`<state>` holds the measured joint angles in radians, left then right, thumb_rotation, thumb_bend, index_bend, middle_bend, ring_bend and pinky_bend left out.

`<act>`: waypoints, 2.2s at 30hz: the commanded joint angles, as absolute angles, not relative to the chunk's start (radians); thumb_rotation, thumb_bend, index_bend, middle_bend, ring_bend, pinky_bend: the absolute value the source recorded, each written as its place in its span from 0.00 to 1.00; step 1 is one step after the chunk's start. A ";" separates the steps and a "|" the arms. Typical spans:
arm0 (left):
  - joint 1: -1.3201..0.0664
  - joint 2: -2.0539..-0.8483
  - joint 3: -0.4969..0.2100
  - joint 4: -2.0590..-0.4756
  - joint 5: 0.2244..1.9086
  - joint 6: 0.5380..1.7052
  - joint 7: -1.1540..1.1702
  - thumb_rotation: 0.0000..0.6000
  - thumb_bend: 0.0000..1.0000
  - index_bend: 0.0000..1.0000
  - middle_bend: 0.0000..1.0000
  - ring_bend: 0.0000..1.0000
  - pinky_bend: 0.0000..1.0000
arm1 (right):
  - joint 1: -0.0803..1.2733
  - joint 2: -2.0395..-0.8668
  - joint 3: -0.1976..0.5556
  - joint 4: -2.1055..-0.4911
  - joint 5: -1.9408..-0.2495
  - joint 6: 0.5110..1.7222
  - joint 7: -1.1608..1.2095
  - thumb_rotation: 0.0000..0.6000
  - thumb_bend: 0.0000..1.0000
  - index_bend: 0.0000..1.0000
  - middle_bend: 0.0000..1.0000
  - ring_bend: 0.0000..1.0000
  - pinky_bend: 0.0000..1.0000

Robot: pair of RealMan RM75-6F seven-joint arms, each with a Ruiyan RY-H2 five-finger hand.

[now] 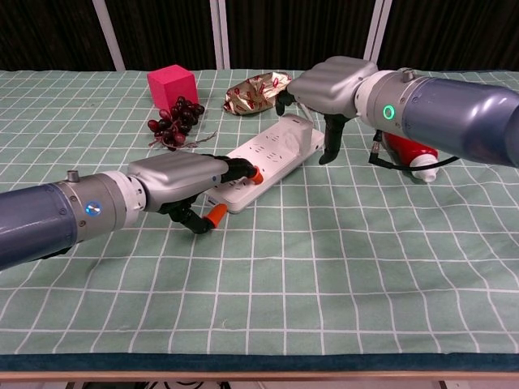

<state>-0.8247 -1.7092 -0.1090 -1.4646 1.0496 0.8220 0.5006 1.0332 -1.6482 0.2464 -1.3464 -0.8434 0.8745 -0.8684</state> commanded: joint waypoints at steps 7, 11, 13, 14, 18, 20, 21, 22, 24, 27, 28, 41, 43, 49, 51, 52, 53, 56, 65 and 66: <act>-0.825 -1.705 -0.105 -1.457 1.054 0.827 0.479 1.00 0.62 0.12 0.06 0.00 0.10 | 1.073 -1.746 0.239 -1.185 -0.880 0.834 -0.789 1.00 0.18 0.23 0.20 0.17 0.23; -0.825 -1.703 -0.102 -1.453 1.060 0.828 0.472 1.00 0.62 0.12 0.06 0.00 0.10 | 1.082 -1.768 0.241 -1.147 -0.894 0.833 -0.767 1.00 0.18 0.23 0.20 0.17 0.23; -0.826 -1.702 -0.101 -1.452 1.061 0.826 0.467 1.00 0.62 0.12 0.06 0.00 0.10 | 1.087 -1.776 0.241 -1.126 -0.895 0.829 -0.762 1.00 0.18 0.23 0.20 0.17 0.23; -0.827 -1.702 -0.101 -1.452 1.062 0.826 0.466 1.00 0.62 0.12 0.06 0.00 0.10 | 1.089 -1.780 0.242 -1.115 -0.893 0.826 -0.760 1.00 0.18 0.24 0.21 0.18 0.23; -0.828 -1.701 -0.099 -1.450 1.064 0.826 0.460 1.00 0.62 0.12 0.06 0.00 0.10 | 1.098 -1.798 0.241 -1.068 -0.887 0.812 -0.755 1.00 0.19 0.27 0.22 0.19 0.24; -0.829 -1.701 -0.098 -1.448 1.065 0.826 0.458 1.00 0.62 0.12 0.06 0.00 0.10 | 1.102 -1.807 0.240 -1.044 -0.887 0.803 -0.750 1.00 0.20 0.28 0.22 0.19 0.24; -0.829 -1.701 -0.097 -1.448 1.065 0.826 0.457 1.00 0.62 0.12 0.06 0.00 0.10 | 1.103 -1.811 0.239 -1.034 -0.887 0.800 -0.748 1.00 0.20 0.28 0.22 0.19 0.24; -0.829 -1.701 -0.097 -1.447 1.065 0.826 0.456 1.00 0.62 0.12 0.06 0.00 0.10 | 1.104 -1.815 0.239 -1.026 -0.887 0.798 -0.745 1.00 0.20 0.28 0.22 0.19 0.24; -0.829 -1.701 -0.096 -1.446 1.066 0.826 0.453 1.00 0.62 0.12 0.06 0.00 0.10 | 1.106 -1.821 0.237 -1.009 -0.888 0.793 -0.740 1.00 0.20 0.28 0.22 0.19 0.24; -0.829 -1.701 -0.094 -1.445 1.068 0.827 0.449 1.00 0.62 0.12 0.06 0.00 0.10 | 1.108 -1.828 0.237 -0.989 -0.890 0.786 -0.731 1.00 0.20 0.29 0.22 0.19 0.24; -0.829 -1.701 -0.093 -1.444 1.068 0.827 0.448 1.00 0.62 0.12 0.06 0.00 0.10 | 1.109 -1.830 0.237 -0.984 -0.892 0.785 -0.729 1.00 0.20 0.29 0.22 0.19 0.24; -0.829 -1.704 -0.084 -1.435 1.074 0.828 0.437 1.00 0.62 0.12 0.06 0.00 0.10 | 1.113 -1.853 0.238 -0.941 -0.900 0.770 -0.700 1.00 0.44 0.39 0.23 0.19 0.24; -0.829 -1.706 -0.083 -1.432 1.074 0.828 0.435 1.00 0.62 0.12 0.06 0.00 0.10 | 1.113 -1.854 0.237 -0.938 -0.904 0.770 -0.696 1.00 0.48 0.42 0.23 0.19 0.24; -0.829 -1.711 -0.081 -1.425 1.071 0.827 0.432 1.00 0.62 0.12 0.06 0.00 0.10 | 1.111 -1.849 0.235 -0.947 -0.918 0.779 -0.692 1.00 0.54 0.49 0.24 0.19 0.24; -0.829 -1.713 -0.081 -1.425 1.071 0.827 0.432 1.00 0.62 0.12 0.06 0.00 0.10 | 1.110 -1.845 0.233 -0.955 -0.925 0.784 -0.694 1.00 0.57 0.51 0.24 0.19 0.24; -0.830 -1.714 -0.081 -1.425 1.071 0.827 0.432 1.00 0.62 0.12 0.06 0.00 0.10 | 1.110 -1.844 0.233 -0.957 -0.927 0.786 -0.694 1.00 0.57 0.52 0.24 0.19 0.24; -0.830 -1.715 -0.081 -1.426 1.072 0.828 0.432 1.00 0.62 0.12 0.06 0.00 0.10 | 1.110 -1.842 0.233 -0.962 -0.930 0.790 -0.694 1.00 0.57 0.53 0.24 0.19 0.25; -0.830 -1.715 -0.081 -1.430 1.073 0.831 0.434 1.00 0.62 0.12 0.06 0.00 0.10 | 1.107 -1.835 0.235 -0.973 -0.935 0.801 -0.694 1.00 0.58 0.56 0.24 0.19 0.26; -0.827 -1.707 -0.075 -1.443 1.070 0.838 0.442 1.00 0.62 0.12 0.06 0.00 0.10 | 1.094 -1.808 0.241 -1.016 -0.938 0.836 -0.706 1.00 0.59 0.60 0.26 0.21 0.27; -0.827 -1.706 -0.075 -1.447 1.069 0.840 0.443 1.00 0.62 0.12 0.06 0.00 0.10 | 1.092 -1.801 0.243 -1.028 -0.937 0.842 -0.710 1.00 0.59 0.60 0.26 0.21 0.27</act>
<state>-0.8268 -1.7065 -0.0752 -1.4450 1.0695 0.8390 0.4423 1.0950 -1.8080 0.2406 -1.0182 -0.9370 0.8351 -0.7056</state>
